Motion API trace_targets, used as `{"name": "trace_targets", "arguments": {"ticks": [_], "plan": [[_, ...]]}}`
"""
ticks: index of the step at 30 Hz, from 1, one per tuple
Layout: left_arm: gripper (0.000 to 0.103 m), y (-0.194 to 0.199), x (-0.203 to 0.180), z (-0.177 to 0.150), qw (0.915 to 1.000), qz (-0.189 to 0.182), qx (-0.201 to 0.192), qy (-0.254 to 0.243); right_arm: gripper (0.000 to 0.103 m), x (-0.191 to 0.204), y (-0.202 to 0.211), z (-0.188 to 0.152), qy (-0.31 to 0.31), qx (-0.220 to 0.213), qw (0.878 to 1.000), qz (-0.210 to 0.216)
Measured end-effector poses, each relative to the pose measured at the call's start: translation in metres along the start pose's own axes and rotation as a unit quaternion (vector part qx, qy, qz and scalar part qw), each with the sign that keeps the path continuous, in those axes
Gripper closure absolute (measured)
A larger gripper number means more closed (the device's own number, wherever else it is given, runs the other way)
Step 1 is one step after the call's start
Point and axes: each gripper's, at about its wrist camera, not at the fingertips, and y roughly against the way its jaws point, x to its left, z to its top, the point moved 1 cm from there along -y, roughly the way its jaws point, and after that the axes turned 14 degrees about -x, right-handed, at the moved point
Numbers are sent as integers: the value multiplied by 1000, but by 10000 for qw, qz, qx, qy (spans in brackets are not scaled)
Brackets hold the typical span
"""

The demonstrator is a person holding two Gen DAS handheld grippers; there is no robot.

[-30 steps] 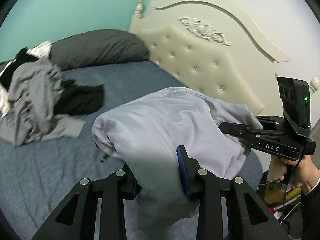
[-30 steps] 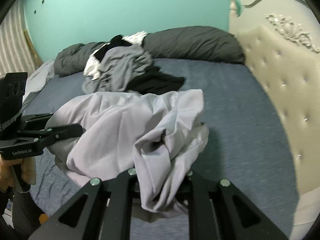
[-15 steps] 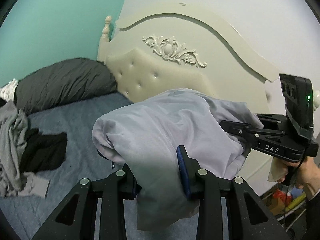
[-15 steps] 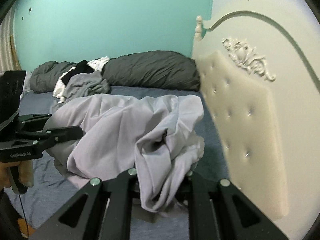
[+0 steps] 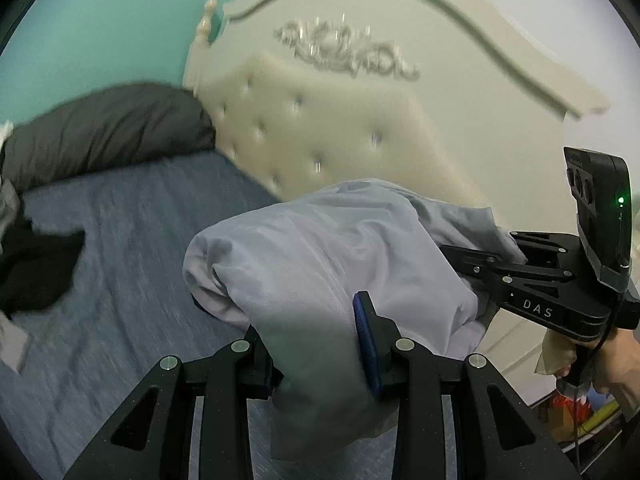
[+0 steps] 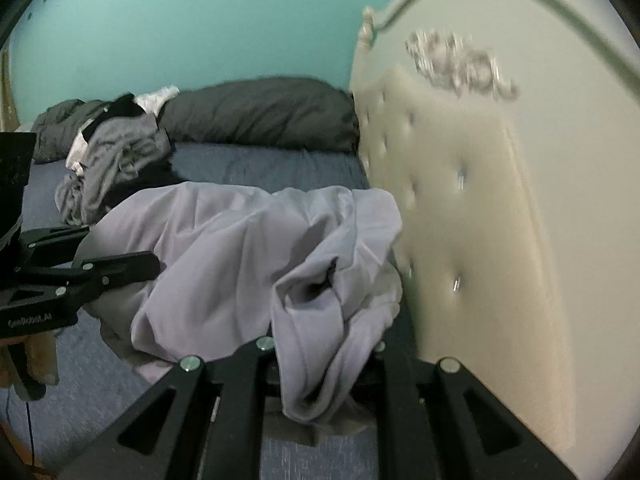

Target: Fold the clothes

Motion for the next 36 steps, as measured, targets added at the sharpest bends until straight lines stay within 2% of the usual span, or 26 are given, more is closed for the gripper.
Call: {"name": "trace_targets", "arguments": {"ticks": [6, 14, 19, 23, 25, 29, 32, 34, 36], "plan": [[68, -5, -14, -53, 9993, -94, 312, 161, 91, -8, -9, -58, -133, 497, 9986, 82], [68, 20, -30, -117, 9957, -59, 697, 613, 91, -10, 8, -103, -380, 984, 9934, 447], [67, 21, -26, -167, 9877, 33, 1224, 976, 91, 2, 17, -146, -544, 1413, 9861, 689], [66, 15, -22, -204, 9774, 130, 1625, 1349, 91, 5, 14, -185, -795, 1781, 9790, 593], [66, 14, -21, -211, 9736, 144, 1695, 1521, 91, 2, 15, -197, -986, 1811, 9771, 532], [65, 18, -26, -204, 9734, 6, 1667, 1573, 91, -11, 25, -201, -1393, 1675, 9747, 508], [61, 17, -25, -210, 9658, -20, 1758, 1906, 89, -17, 27, -203, -1543, 1668, 9729, 425], [56, 16, -27, -216, 9638, -30, 1898, 1871, 86, -20, 26, -208, -1669, 1709, 9706, 305], [53, 21, -24, -217, 9634, -82, 1922, 1867, 73, -24, 27, -216, -1800, 1785, 9672, 176]]}}
